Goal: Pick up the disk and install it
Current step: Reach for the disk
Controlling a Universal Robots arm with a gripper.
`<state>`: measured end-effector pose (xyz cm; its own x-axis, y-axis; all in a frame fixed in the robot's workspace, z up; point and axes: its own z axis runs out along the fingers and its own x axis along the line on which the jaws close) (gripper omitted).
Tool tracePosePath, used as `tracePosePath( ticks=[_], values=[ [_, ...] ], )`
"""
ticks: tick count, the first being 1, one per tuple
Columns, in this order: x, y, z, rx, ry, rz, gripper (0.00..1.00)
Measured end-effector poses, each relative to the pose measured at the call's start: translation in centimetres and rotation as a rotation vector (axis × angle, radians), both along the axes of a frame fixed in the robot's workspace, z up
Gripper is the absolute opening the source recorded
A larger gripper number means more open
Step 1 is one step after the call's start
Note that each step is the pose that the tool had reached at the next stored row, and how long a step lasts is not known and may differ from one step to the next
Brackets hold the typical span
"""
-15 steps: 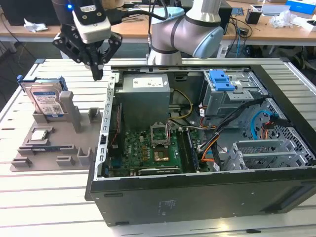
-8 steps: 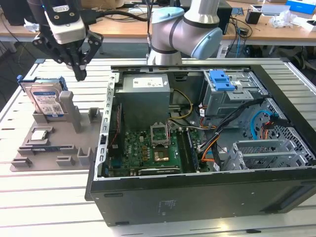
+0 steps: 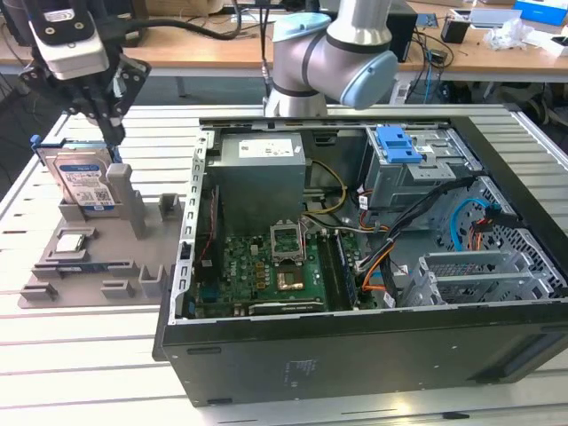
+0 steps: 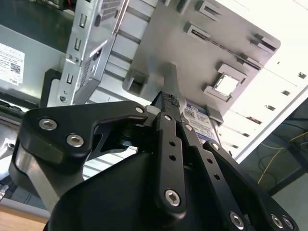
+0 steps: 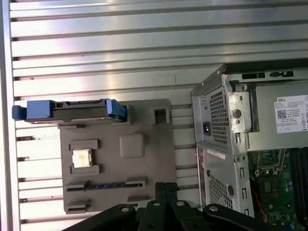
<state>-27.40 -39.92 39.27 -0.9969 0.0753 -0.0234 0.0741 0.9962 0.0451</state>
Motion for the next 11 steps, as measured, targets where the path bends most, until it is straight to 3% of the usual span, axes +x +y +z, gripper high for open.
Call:
tracePosePath(
  ticks=[6, 7, 11],
  values=[
    [-2.6, 0.04, -0.04, 0.0, 0.0, 0.0, 0.11],
    [-3.7, 0.19, -0.08, -0.0003, 0.0, 0.0, 0.11],
    [-5.7, 0.45, -0.15, -0.0009, -0.0001, 0.0, 0.11]
  ],
)
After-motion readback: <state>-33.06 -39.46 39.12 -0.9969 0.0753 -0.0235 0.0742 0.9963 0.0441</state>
